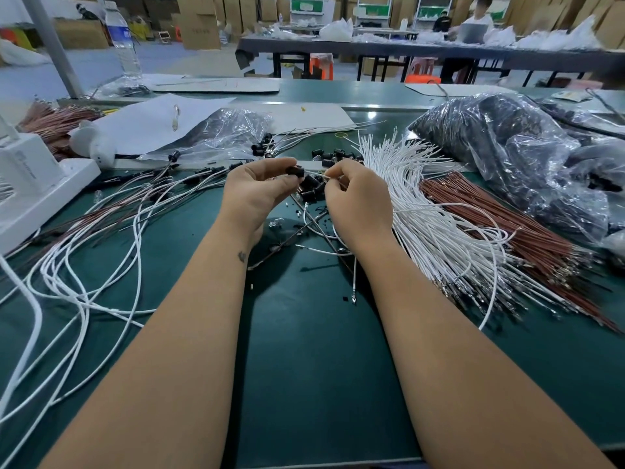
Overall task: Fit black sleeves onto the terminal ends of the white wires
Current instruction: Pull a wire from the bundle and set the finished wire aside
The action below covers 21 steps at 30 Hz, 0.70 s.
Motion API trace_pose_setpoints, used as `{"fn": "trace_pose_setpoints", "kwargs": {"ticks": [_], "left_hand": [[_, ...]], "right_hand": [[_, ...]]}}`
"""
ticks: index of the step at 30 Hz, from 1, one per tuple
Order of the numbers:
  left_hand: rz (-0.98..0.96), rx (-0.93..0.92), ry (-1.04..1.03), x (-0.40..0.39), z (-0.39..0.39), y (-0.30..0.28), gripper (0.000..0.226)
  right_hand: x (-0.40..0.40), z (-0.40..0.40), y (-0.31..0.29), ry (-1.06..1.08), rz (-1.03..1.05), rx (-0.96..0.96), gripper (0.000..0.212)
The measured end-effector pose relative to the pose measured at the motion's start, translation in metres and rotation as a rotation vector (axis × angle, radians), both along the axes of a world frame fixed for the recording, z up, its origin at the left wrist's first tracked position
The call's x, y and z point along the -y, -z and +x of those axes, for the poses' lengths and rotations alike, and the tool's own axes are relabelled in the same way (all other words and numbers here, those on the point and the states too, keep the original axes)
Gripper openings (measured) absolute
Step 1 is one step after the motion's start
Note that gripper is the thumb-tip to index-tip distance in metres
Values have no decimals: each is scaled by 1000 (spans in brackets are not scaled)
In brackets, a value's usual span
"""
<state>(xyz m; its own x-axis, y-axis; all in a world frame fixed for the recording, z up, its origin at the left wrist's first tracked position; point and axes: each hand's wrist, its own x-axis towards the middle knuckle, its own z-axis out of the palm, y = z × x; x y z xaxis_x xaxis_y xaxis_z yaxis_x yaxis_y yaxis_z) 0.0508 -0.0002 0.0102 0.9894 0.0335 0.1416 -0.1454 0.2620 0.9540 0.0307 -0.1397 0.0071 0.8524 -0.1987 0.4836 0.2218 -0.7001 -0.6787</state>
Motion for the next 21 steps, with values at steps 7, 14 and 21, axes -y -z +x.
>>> {"fn": "trace_pose_setpoints", "kwargs": {"ticks": [7, 14, 21], "left_hand": [[-4, 15, 42, 2, 0, 2, 19], [49, 46, 90, 1, -2, 2, 38], [60, 28, 101, 3, -2, 2, 30]], "right_hand": [[-2, 0, 2, -66, -36, 16, 19], [-2, 1, 4, -148, -8, 63, 25], [-4, 1, 1, -151, -77, 12, 17]]}}
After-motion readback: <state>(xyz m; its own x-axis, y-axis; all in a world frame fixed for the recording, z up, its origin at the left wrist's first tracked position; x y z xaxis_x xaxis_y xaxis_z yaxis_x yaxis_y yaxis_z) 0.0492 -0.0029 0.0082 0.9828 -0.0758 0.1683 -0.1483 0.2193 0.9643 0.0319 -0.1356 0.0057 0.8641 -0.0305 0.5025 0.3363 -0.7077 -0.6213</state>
